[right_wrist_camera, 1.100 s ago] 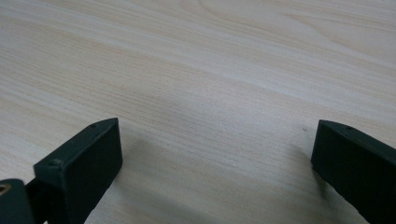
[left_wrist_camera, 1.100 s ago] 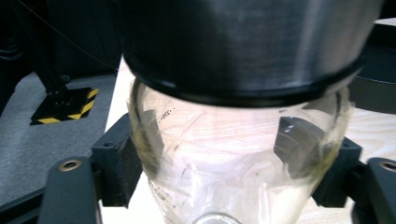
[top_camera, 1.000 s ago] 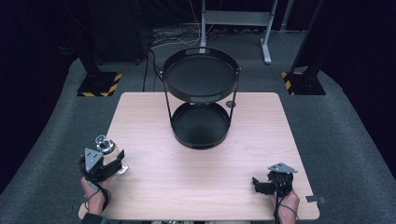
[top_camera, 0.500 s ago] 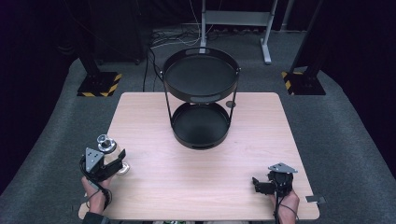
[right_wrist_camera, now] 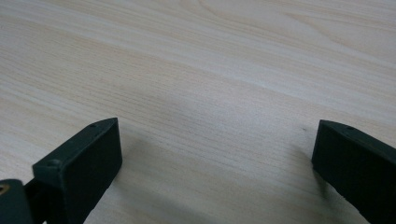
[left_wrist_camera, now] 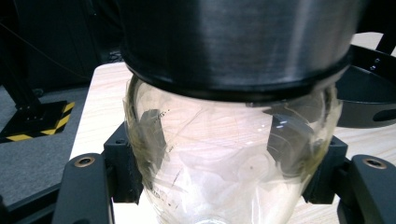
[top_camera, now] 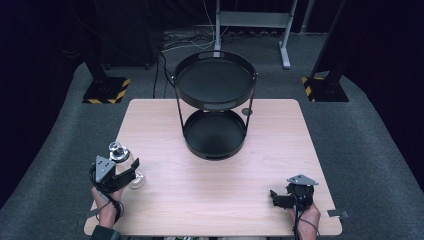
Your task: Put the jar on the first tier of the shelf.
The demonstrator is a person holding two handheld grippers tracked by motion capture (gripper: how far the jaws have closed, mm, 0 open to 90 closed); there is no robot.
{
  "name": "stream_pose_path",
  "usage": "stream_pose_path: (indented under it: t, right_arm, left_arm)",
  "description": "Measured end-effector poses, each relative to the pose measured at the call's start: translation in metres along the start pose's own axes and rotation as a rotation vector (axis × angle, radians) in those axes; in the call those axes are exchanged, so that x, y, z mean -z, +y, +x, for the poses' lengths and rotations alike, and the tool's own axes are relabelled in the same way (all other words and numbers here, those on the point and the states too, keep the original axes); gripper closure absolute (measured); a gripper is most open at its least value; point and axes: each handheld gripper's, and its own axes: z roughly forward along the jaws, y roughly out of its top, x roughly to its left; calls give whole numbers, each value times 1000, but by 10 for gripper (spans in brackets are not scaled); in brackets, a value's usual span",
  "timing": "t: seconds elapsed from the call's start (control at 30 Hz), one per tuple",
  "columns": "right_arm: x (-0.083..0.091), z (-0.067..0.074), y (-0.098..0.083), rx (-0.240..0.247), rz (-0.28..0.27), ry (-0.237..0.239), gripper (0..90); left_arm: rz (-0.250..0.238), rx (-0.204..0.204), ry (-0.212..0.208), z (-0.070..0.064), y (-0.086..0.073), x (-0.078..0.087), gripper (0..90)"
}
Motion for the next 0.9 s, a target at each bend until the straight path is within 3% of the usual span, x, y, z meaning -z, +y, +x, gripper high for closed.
stream_pose_path:
  t: [0.9]
  right_arm:
    - [0, 0, 0, 1, 0, 0, 8]
  left_arm:
    - [-10, -33, -53, -24, 17, -14, 315]
